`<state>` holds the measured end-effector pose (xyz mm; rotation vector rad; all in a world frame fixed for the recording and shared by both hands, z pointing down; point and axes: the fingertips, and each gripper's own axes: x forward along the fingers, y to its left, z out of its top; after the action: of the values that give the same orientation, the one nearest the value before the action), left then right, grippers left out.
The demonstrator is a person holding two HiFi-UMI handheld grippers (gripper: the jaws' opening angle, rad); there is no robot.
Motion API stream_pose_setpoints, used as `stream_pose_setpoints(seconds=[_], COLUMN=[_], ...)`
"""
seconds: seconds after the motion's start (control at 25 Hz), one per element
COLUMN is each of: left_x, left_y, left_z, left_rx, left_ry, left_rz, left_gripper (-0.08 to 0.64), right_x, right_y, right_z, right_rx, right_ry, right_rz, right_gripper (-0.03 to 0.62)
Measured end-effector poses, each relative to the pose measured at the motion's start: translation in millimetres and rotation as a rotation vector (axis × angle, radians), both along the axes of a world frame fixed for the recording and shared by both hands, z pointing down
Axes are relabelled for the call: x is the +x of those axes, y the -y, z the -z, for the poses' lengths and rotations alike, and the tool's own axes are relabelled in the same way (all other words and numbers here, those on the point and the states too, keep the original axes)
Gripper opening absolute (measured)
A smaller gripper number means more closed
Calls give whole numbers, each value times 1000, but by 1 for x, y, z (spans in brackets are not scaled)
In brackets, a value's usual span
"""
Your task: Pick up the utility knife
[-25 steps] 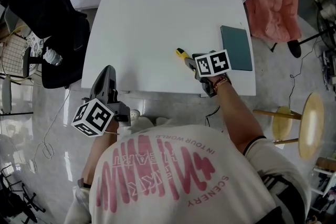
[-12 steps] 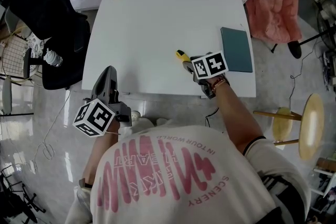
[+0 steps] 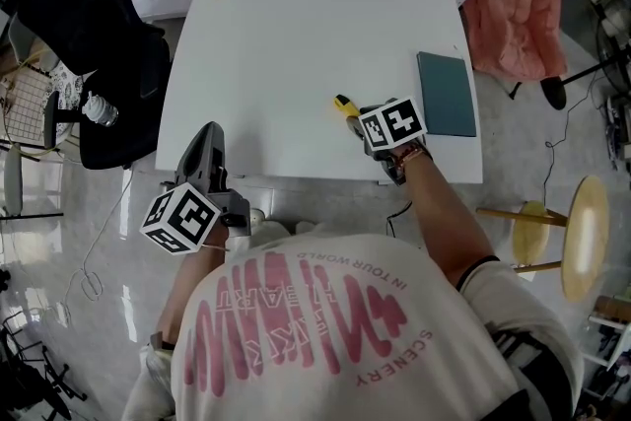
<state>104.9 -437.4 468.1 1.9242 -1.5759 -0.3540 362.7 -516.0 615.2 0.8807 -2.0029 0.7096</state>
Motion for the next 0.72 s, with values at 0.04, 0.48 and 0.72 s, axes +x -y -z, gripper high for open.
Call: stream_pose_setpoints(seconds=[0.04, 0.48, 0.72], left_x=[-1, -20, -37], left_y=[2, 19, 29], left_z=[0, 0, 8], left_rx=[1, -2, 7], left_ry=[0, -16, -18], left_rz=[-1, -41, -78], left_gripper=[25, 25, 25], right_x=[0, -8, -12], right_y=[1, 5, 5], right_z=[-1, -2, -1], right_rx=[5, 35, 33], right_ry=[-19, -81, -117], right_rz=[6, -52, -99], right_gripper=[152, 140, 140])
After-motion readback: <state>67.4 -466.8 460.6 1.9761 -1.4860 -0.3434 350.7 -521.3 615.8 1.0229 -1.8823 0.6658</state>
